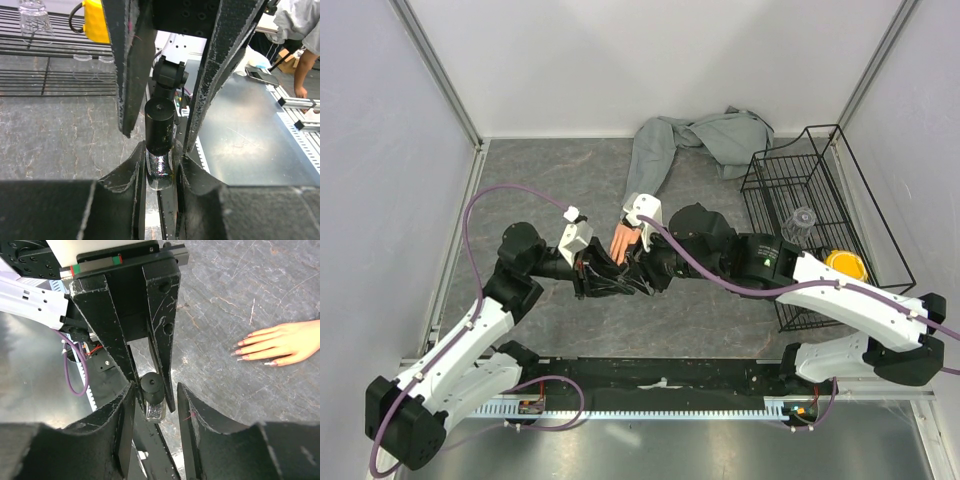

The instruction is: Paint the nails

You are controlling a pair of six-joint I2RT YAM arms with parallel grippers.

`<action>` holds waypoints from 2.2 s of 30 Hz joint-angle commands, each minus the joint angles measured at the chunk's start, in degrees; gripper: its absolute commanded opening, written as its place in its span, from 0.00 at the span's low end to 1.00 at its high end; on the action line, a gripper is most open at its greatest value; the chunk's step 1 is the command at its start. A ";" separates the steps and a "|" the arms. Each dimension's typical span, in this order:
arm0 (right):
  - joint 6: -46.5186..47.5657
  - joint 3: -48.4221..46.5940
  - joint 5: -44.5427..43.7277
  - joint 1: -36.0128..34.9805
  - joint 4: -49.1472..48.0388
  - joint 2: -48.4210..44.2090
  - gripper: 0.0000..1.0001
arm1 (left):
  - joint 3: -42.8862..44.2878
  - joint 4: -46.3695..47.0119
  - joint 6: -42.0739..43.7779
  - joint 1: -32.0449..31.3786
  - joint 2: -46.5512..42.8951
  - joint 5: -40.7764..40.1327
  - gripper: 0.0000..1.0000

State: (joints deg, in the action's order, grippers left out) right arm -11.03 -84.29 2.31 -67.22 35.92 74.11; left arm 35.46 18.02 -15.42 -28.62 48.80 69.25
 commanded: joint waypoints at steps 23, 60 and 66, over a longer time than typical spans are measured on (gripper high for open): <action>-5.50 38.71 -51.96 6.91 -33.16 -14.43 0.00 | -0.57 -13.36 12.17 1.55 -14.77 -37.16 1.00; -12.61 42.12 -39.13 27.14 -44.25 6.59 0.71 | -0.75 -13.01 11.29 1.64 -15.75 -36.21 0.95; -11.91 22.27 -31.31 26.97 -10.00 -4.31 0.98 | 3.72 -17.30 8.84 1.64 -15.40 -39.45 0.95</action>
State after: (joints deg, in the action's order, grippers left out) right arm -22.92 -48.75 -33.54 -40.01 1.85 76.58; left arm 34.68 3.53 -5.39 -27.33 33.06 32.29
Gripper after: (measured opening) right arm 0.969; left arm 0.949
